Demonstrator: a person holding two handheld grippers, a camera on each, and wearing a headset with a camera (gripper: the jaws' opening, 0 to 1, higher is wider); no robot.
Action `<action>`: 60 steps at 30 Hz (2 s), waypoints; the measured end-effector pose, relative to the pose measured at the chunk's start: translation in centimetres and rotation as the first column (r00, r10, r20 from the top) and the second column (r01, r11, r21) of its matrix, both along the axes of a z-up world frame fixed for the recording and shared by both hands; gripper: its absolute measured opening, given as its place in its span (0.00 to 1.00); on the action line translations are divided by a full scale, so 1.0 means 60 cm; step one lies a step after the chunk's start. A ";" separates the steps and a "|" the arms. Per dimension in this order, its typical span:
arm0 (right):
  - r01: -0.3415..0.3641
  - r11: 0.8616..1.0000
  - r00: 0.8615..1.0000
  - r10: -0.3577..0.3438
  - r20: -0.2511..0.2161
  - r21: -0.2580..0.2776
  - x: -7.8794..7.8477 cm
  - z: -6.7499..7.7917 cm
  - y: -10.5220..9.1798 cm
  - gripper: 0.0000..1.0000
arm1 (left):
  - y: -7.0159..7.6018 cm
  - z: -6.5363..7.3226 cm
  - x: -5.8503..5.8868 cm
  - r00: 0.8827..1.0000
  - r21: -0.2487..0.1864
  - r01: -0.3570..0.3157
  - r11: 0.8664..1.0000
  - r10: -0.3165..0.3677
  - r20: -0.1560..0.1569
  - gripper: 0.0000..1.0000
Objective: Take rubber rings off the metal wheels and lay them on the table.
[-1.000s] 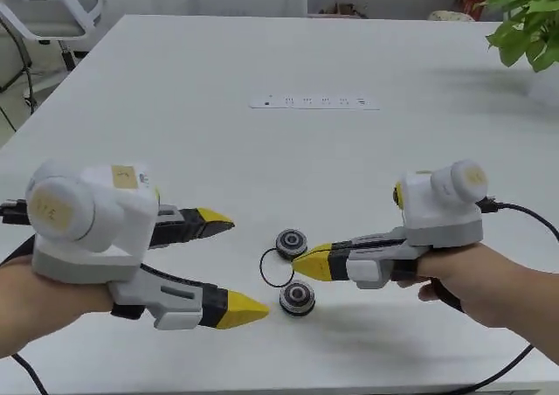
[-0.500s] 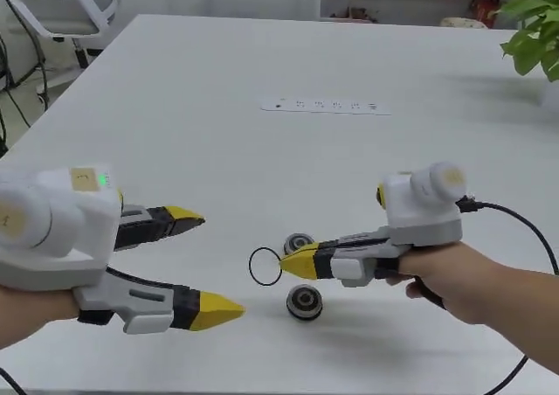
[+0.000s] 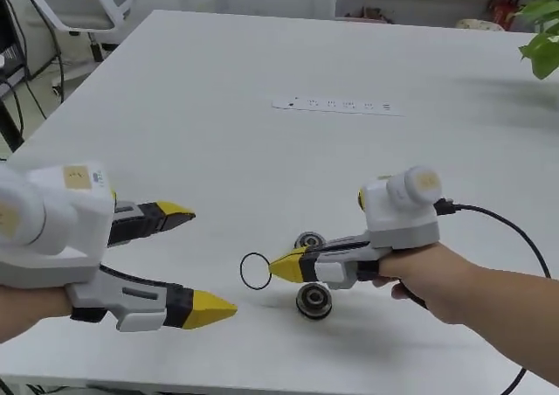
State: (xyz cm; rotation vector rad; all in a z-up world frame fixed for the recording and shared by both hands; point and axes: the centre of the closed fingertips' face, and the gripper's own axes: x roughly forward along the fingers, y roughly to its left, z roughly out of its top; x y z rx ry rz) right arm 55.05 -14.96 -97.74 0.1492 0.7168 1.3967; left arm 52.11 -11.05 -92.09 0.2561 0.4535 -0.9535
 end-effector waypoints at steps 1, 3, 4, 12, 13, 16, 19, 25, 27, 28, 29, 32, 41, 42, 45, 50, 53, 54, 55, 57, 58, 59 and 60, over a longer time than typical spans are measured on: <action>0.003 1.000 1.000 -0.003 -0.002 -0.003 0.000 -0.002 0.001 0.00 | 0.001 -0.001 -0.001 1.000 0.000 0.000 1.000 0.000 -0.002 0.79; 0.002 1.000 1.000 -0.002 0.005 -0.018 -0.001 -0.009 0.002 0.00 | 0.002 -0.003 -0.002 1.000 0.002 -0.002 1.000 0.002 -0.006 0.79; 0.000 1.000 1.000 0.000 0.003 -0.024 -0.002 -0.011 0.002 0.00 | 0.003 -0.003 -0.002 1.000 0.001 -0.004 1.000 0.004 -0.005 0.79; 0.014 0.996 0.999 -0.011 0.032 -0.087 0.002 -0.033 -0.002 0.00 | 0.001 -0.005 -0.005 1.000 0.002 -0.002 1.000 0.002 -0.008 0.79; 0.014 0.996 0.999 -0.011 0.034 -0.089 0.003 -0.034 -0.002 0.00 | 0.001 -0.005 -0.005 1.000 0.000 -0.003 1.000 0.003 -0.009 0.79; 0.021 0.994 0.999 -0.016 0.046 -0.109 0.005 -0.040 -0.005 0.00 | 0.002 -0.005 -0.006 1.000 -0.003 -0.007 1.000 0.007 -0.009 0.79; 0.027 0.992 0.998 -0.020 0.058 -0.121 0.007 -0.043 -0.006 0.00 | 0.003 -0.007 -0.008 1.000 -0.001 -0.007 1.000 0.007 -0.014 0.79; 0.028 0.989 0.996 -0.015 0.087 -0.145 0.010 -0.048 -0.010 0.06 | 0.006 -0.006 -0.007 1.000 -0.004 -0.013 1.000 0.013 -0.015 0.78; 0.026 0.988 0.996 -0.012 0.092 -0.149 0.009 -0.049 -0.010 0.08 | 0.005 -0.007 -0.007 1.000 -0.002 -0.011 1.000 0.010 -0.017 0.78; 0.024 0.988 0.995 -0.009 0.096 -0.152 0.009 -0.049 -0.011 0.10 | 0.005 -0.007 -0.008 1.000 0.001 -0.009 1.000 0.009 -0.016 0.78; 0.023 0.988 0.995 -0.008 0.099 -0.156 0.010 -0.049 -0.011 0.12 | 0.004 -0.008 -0.008 1.000 0.002 -0.007 1.000 0.007 -0.017 0.78; 0.022 0.988 0.994 -0.004 0.113 -0.154 0.010 -0.046 -0.011 0.17 | 0.003 -0.007 -0.008 1.000 0.000 -0.006 1.000 0.006 -0.018 0.78; 0.027 0.992 0.988 -0.009 0.153 -0.120 0.015 -0.024 -0.015 0.29 | -0.002 -0.006 -0.005 1.000 0.004 0.004 1.000 -0.004 -0.019 0.78; 0.027 0.994 0.987 -0.009 0.158 -0.110 0.015 -0.019 -0.015 0.30 | -0.003 -0.005 -0.004 1.000 0.004 0.006 1.000 -0.005 -0.018 0.78; 0.030 0.995 0.984 -0.013 0.176 -0.093 0.016 -0.006 -0.017 0.33 | -0.005 -0.003 -0.002 1.000 0.004 0.009 1.000 -0.009 -0.018 0.77; 0.041 0.998 0.977 -0.029 0.211 -0.053 0.020 0.022 -0.024 0.38 | -0.012 -0.002 0.003 1.000 0.007 0.020 1.000 -0.019 -0.017 0.77; 0.045 0.999 0.973 -0.038 0.228 -0.028 0.022 0.039 -0.033 0.40 | -0.017 0.000 0.007 1.000 0.010 0.028 1.000 -0.028 -0.015 0.77; 0.047 0.999 0.972 -0.041 0.231 -0.023 0.022 0.043 -0.035 0.40 | -0.019 0.001 0.009 0.999 0.010 0.030 1.000 -0.030 -0.014 0.77; 0.050 0.999 0.971 -0.044 0.236 -0.020 0.023 0.047 -0.038 0.40 | -0.020 0.001 0.010 0.999 0.010 0.032 0.999 -0.032 -0.014 0.77; 0.055 0.998 0.964 -0.051 0.263 -0.009 0.026 0.056 -0.046 0.42 | -0.025 0.003 0.013 0.999 0.012 0.040 0.999 -0.040 -0.012 0.77; 0.058 0.998 0.962 -0.053 0.267 -0.009 0.026 0.058 -0.051 0.42 | -0.027 0.003 0.014 0.999 0.013 0.043 0.999 -0.043 -0.011 0.77; 0.061 0.998 0.960 -0.057 0.274 -0.005 0.028 0.062 -0.056 0.42 | -0.030 0.004 0.016 0.999 0.014 0.046 0.999 -0.046 -0.010 0.77; 0.064 0.998 0.958 -0.061 0.279 -0.004 0.029 0.064 -0.061 0.43 | -0.031 0.004 0.017 0.999 0.013 0.048 0.999 -0.048 -0.010 0.77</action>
